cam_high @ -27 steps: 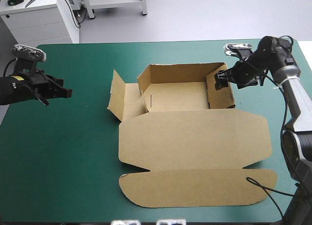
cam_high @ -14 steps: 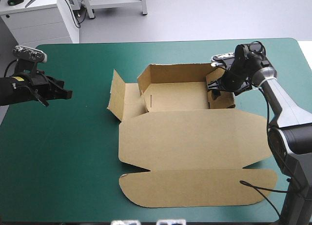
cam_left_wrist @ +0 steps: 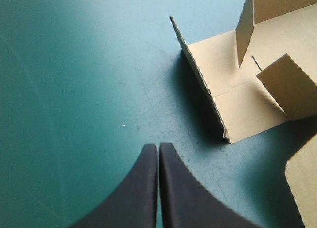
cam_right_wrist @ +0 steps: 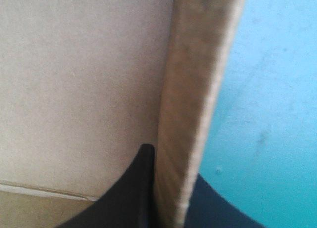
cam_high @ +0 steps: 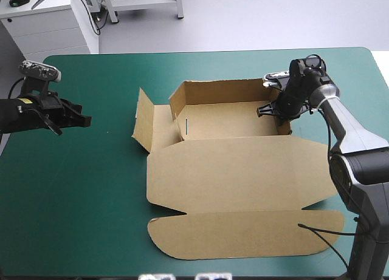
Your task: Fold the box
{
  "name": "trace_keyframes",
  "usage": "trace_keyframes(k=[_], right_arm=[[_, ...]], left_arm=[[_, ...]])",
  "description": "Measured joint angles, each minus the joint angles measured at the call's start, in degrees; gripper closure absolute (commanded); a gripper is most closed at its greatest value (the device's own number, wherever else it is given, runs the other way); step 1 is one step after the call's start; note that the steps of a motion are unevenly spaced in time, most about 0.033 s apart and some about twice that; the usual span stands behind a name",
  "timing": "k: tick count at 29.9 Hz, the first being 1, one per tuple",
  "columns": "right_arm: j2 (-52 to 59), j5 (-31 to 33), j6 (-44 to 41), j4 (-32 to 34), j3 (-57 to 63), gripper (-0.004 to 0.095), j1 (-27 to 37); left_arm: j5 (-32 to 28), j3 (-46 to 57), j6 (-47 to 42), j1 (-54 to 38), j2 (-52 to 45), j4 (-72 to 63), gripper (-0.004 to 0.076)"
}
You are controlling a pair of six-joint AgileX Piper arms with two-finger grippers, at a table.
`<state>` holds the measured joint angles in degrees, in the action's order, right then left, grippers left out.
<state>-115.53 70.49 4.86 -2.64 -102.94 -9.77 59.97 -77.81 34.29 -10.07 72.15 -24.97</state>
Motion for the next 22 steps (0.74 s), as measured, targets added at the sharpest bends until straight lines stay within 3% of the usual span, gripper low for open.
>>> trace_keyframes(k=[10, 22], right_arm=[[1.8, -0.1, 0.1, -0.3, -0.4, 0.0927, 0.0], [23.0, 1.1, 4.1, 0.5, -0.9, 0.0927, 1.5]], left_arm=[[0.2, 0.1, 0.0, 0.0, 0.0, 0.0, 0.0731], [0.1, 0.1, -0.2, 0.0, 0.0, 3.3, 0.0731]])
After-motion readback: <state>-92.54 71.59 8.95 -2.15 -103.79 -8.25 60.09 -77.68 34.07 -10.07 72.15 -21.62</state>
